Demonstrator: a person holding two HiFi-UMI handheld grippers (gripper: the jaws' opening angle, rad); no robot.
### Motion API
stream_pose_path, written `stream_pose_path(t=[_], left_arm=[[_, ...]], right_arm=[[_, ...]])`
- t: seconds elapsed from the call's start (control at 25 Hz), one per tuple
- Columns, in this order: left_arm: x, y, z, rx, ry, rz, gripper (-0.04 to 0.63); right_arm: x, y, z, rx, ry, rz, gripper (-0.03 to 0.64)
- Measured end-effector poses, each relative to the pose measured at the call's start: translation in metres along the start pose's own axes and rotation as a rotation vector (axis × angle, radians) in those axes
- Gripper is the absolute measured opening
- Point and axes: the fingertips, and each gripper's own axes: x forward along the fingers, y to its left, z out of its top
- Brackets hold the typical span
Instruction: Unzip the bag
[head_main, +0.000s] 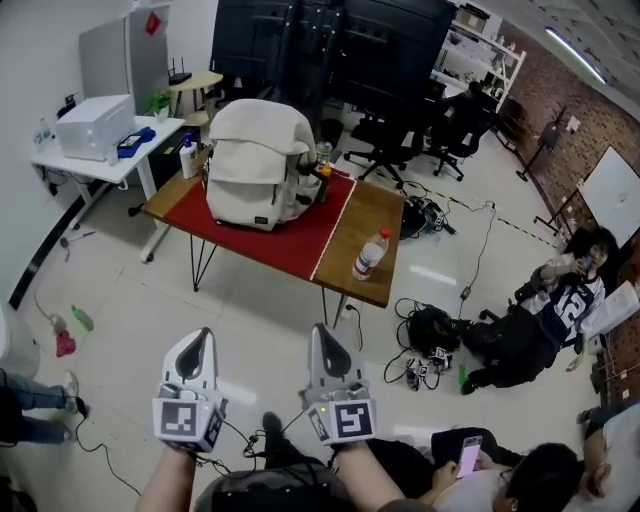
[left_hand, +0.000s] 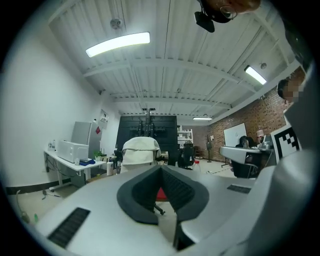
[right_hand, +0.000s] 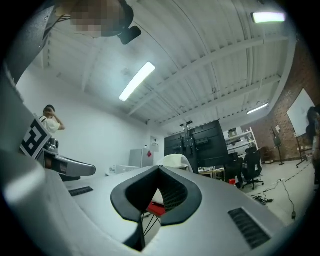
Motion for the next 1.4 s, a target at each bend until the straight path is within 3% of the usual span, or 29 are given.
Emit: stream_pose_path(t=[0.24,0.44,0.68,0.92,1.4], left_arm=[[0.116,-0.006,0.001,0.006,0.013,-0.031,0.032],[0.176,-0.014,0.002,-0.008,0.035,-0.041,0.032],[0.217,-0.003,-0.006,-0.034,0.055,-0.04,0.032],[0.269,0.006,-0.007,-0.008,0.042,-0.094,0.032],[0.447,0.066,-0.041,-0.047,0.095,-0.202,0.032]], right_arm=[[0.082,-0.071,-0.022,0.034,0.017,-0.023,0.009],[0.132,-0.108,-0.032,0.039,0.019,0.004,0.009],[0.172,-0.115,-0.048,0.073,0.047,0.073,0.009],[0.21,-0.131,-0.067,0.071,0.071,0.048,0.008],[0.363,-0.165,-0.131,0.007,0.115,0.005,0.009]])
